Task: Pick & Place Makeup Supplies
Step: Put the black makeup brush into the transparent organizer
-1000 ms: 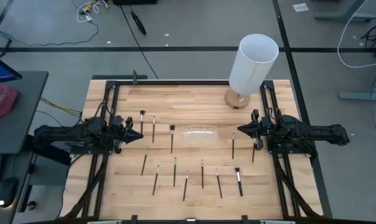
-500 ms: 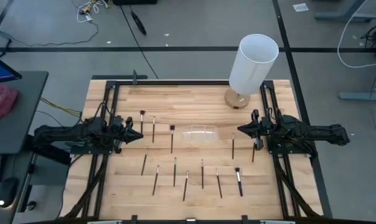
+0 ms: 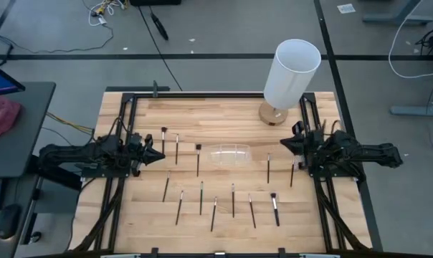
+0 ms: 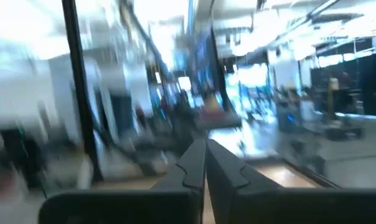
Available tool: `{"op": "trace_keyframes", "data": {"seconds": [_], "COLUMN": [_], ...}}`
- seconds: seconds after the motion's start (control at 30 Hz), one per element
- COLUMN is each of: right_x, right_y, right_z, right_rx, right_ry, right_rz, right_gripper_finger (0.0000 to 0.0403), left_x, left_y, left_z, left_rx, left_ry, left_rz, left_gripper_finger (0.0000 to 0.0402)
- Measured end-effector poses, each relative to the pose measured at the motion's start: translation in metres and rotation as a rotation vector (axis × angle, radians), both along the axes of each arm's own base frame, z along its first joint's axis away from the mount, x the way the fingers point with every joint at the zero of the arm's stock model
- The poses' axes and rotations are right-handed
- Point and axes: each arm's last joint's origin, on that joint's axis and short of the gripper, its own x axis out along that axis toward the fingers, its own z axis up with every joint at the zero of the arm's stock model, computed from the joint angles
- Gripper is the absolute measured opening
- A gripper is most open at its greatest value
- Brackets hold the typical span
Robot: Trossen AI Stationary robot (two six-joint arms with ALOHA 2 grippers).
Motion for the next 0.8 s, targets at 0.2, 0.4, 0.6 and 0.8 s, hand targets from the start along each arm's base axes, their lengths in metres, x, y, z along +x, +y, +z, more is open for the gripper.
{"op": "trace_keyframes", "data": {"seconds": [0.2,0.4,0.6,0.8], "right_x": [0.000,0.013,0.031,0.058], "right_y": [0.002,0.008,0.023,0.051], "right_z": [0.008,0.003,0.018,0.042], "right_rx": [0.175,0.292,0.307,0.300], "right_ry": [-0.079,-0.008,0.117,0.353], "right_rz": [0.073,0.028,-0.006,-0.112], "right_gripper_finger": [0.0017,0.0004,0.0002,0.0001], "left_x": [0.000,0.000,0.000,0.000], "left_y": [0.000,0.000,0.000,0.000], "left_z": [0.000,0.000,0.000,0.000], "left_rx": [0.000,0.000,0.000,0.000], "left_ry": [0.000,0.000,-0.001,-0.001], "left_rz": [0.000,0.009,0.015,0.015], "left_gripper_finger": [0.0003,0.0003,0.0003,0.0003]}}
